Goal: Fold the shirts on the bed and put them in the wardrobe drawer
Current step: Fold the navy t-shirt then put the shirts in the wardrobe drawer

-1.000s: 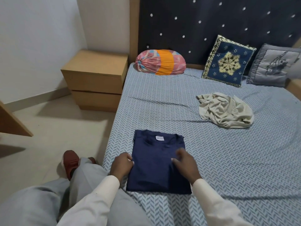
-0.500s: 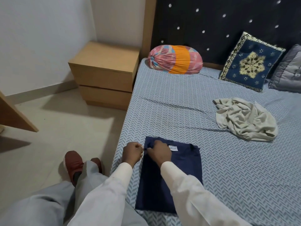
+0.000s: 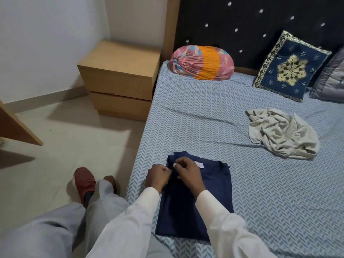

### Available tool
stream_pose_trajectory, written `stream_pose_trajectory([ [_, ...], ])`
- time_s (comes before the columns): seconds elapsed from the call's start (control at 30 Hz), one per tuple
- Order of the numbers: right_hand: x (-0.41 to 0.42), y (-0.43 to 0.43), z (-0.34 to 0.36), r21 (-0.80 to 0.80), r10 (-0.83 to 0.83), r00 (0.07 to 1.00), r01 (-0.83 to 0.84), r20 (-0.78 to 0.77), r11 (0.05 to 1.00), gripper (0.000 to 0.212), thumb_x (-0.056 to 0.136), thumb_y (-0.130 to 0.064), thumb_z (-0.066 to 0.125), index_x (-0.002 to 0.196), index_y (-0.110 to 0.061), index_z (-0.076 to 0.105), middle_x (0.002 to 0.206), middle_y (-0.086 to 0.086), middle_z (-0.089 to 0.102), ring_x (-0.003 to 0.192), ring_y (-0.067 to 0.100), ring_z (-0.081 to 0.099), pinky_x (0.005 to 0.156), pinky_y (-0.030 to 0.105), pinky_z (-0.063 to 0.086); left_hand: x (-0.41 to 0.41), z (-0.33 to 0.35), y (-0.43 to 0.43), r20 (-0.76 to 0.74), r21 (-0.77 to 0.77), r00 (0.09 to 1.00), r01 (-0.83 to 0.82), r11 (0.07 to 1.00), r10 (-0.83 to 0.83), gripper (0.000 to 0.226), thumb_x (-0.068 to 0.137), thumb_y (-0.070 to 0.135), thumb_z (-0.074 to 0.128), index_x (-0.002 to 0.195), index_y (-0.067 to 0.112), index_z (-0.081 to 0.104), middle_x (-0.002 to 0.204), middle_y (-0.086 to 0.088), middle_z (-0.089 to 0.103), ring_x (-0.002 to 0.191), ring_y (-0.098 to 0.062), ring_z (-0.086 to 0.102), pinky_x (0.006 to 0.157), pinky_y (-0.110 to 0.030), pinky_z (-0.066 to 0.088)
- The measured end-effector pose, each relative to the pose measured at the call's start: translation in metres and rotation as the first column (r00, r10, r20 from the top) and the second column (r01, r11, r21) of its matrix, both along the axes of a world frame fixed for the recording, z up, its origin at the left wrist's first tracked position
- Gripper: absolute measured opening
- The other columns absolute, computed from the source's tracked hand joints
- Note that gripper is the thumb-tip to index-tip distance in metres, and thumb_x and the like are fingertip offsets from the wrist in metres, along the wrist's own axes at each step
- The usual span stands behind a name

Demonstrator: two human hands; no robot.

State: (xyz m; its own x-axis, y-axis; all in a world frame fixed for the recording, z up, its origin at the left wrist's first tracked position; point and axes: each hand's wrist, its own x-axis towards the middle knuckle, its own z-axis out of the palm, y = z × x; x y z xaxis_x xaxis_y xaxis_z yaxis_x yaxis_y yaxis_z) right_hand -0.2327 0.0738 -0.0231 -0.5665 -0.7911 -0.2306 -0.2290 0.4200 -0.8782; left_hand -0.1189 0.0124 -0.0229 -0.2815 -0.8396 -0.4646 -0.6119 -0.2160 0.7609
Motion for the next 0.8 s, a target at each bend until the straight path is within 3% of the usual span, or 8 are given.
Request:
stream_pose_trajectory([
  [0.13,0.005,-0.008,-0.01,0.179,0.226,0.95,-0.189,-0.215,0.965,0.015,0.081,-0.029,0.055,0.089,-0.021,0.066,0.09,0.0,0.066,0.084,0.017,0.063,0.072,0.031,0.046,0.01,-0.002,-0.008,-0.014,0.05,0.999,-0.046,0.998,0.047,0.021,0.079,0.026,0.065,0.063,0.015,0.07,0.058,-0.005,0.069,0.051,-0.021,0.065,0.053,-0.034,0.058],
  [0.27,0.008,-0.006,-0.01,0.214,0.319,0.915,-0.269,-0.247,0.939,0.031,0.086,-0.012,0.05,0.114,-0.012,0.064,0.114,0.004,0.062,0.105,0.02,0.059,0.088,0.032,0.046,0.008,-0.005,-0.011,-0.046,-0.252,0.999,-0.031,0.967,0.02,0.013,0.084,0.021,0.058,0.083,0.019,0.071,0.082,0.002,0.073,0.079,-0.019,0.068,0.075,-0.029,0.055],
  [0.33,0.005,0.0,-0.004,0.14,0.317,0.94,-0.299,-0.124,0.944,0.037,0.088,-0.006,0.051,0.122,-0.015,0.06,0.116,0.001,0.065,0.107,0.016,0.062,0.092,0.028,0.048,-0.004,-0.004,-0.007,-0.088,-0.324,0.99,0.073,0.943,-0.107,0.016,0.087,0.014,0.058,0.099,0.018,0.069,0.094,0.0,0.07,0.088,-0.018,0.065,0.081,-0.03,0.052],
  [0.43,-0.009,0.018,0.005,-0.009,0.105,0.994,-0.105,-0.041,0.994,0.037,0.086,-0.006,0.056,0.12,-0.019,0.06,0.113,-0.003,0.068,0.103,0.011,0.065,0.096,0.034,0.051,-0.018,-0.004,-0.001,0.032,-0.312,0.984,0.178,0.933,-0.177,0.031,0.087,0.016,0.062,0.117,0.015,0.057,0.113,-0.008,0.056,0.101,-0.028,0.06,0.089,-0.036,0.048],
  [0.53,-0.042,0.05,0.009,-0.085,-0.213,0.954,0.199,-0.21,0.976,0.027,0.083,-0.006,0.061,0.108,-0.015,0.066,0.104,-0.003,0.067,0.098,0.013,0.063,0.092,0.028,0.049,-0.019,-0.012,-0.005,0.125,-0.248,0.988,0.119,0.961,-0.09,0.04,0.087,0.022,0.066,0.123,0.012,0.052,0.122,-0.011,0.05,0.109,-0.036,0.056,0.091,-0.039,0.045],
  [0.67,-0.102,0.083,-0.001,-0.011,-0.488,0.796,0.519,-0.357,0.855,0.032,0.083,-0.008,0.064,0.115,-0.006,0.064,0.108,0.015,0.058,0.105,0.032,0.055,0.097,0.037,0.042,-0.018,-0.015,-0.014,0.105,-0.202,0.993,0.077,0.976,-0.056,0.014,0.083,0.025,0.068,0.094,0.018,0.062,0.102,-0.007,0.067,0.097,-0.03,0.063,0.08,-0.033,0.048],
  [0.73,-0.121,0.087,-0.01,0.076,-0.516,0.801,0.56,-0.304,0.825,0.03,0.086,-0.014,0.065,0.115,-0.008,0.066,0.112,0.017,0.062,0.106,0.033,0.058,0.095,0.036,0.043,-0.02,-0.013,-0.017,0.11,-0.19,0.993,0.069,0.979,-0.049,0.012,0.085,0.026,0.068,0.092,0.018,0.064,0.101,-0.005,0.069,0.097,-0.028,0.063,0.075,-0.028,0.042],
  [0.8,-0.132,0.083,-0.015,0.1,-0.493,0.846,0.519,-0.202,0.849,0.016,0.087,-0.015,0.066,0.101,-0.01,0.071,0.103,0.011,0.07,0.101,0.029,0.063,0.088,0.031,0.044,-0.02,-0.011,-0.019,0.095,-0.171,0.995,0.053,0.984,-0.037,0.01,0.084,0.026,0.069,0.088,0.02,0.063,0.097,-0.003,0.069,0.095,-0.027,0.063,0.073,-0.026,0.039],
])
